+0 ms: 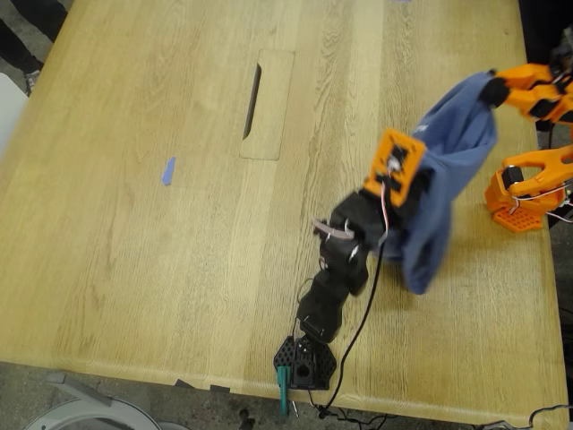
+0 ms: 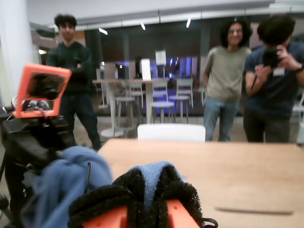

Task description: Fold a T-shirt

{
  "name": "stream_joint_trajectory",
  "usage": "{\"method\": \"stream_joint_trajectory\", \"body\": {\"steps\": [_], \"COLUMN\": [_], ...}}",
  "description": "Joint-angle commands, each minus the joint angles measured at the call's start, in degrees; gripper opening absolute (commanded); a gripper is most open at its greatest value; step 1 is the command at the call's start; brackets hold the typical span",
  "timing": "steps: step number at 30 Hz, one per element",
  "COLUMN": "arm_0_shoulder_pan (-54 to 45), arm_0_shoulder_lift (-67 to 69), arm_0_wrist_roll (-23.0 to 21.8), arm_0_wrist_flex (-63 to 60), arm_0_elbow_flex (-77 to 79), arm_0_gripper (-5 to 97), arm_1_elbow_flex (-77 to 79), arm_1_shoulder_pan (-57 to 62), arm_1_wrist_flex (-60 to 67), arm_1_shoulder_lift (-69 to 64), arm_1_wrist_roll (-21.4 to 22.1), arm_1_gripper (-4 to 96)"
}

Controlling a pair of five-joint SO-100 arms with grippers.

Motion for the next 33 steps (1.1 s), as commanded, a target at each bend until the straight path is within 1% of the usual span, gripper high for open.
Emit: {"method": "stream_joint_trajectory", "body": {"steps": [1,2,3,6,7,8,11,14,17,21,27,29,33], "arm_0_shoulder_pan": [-4.66,-5.19,-5.27,-7.21,-8.35,-9.49,-13.10,-16.79,-20.65,-25.05,-32.43,-35.24,-39.73], "arm_0_shoulder_lift": [2.29,6.15,12.66,29.00,33.49,37.88,46.93,53.09,56.87,56.43,48.87,45.26,37.18], "arm_0_wrist_roll": [-0.44,-0.79,-1.41,-1.32,-1.32,-1.32,-1.32,-1.32,-1.14,-0.70,0.09,0.26,0.62], "arm_0_wrist_flex": [3.43,3.43,3.25,3.08,2.20,-1.49,-10.72,-18.46,-26.98,-45.70,-67.50,-73.92,-87.45], "arm_0_elbow_flex": [7.12,14.94,26.81,55.63,63.54,71.81,89.82,102.92,113.64,124.45,130.69,131.22,131.48], "arm_0_gripper": [0,0,0,0,0,0,0,0,0,0,0,0,0], "arm_1_elbow_flex": [2.02,2.37,2.81,3.87,4.39,5.89,11.69,17.14,23.99,33.75,39.38,39.64,37.09], "arm_1_shoulder_pan": [0.09,0.44,0.88,2.81,3.69,4.66,8.09,11.78,15.47,19.60,23.73,25.22,27.51], "arm_1_wrist_flex": [-1.23,0.18,1.58,5.27,6.94,6.86,4.92,1.58,-2.02,-16.61,-38.32,-45.09,-54.58], "arm_1_shoulder_lift": [0.88,0.97,1.32,2.20,2.37,2.81,3.60,2.81,2.37,-1.85,-16.17,-21.80,-32.78], "arm_1_wrist_roll": [1.41,1.76,2.11,3.52,3.60,3.78,4.13,4.22,4.39,4.66,5.01,5.01,5.10], "arm_1_gripper": [1.9,1.9,1.9,1.9,1.8,1.8,1.7,1.8,1.9,2.0,2.2,2.2,2.1]}}
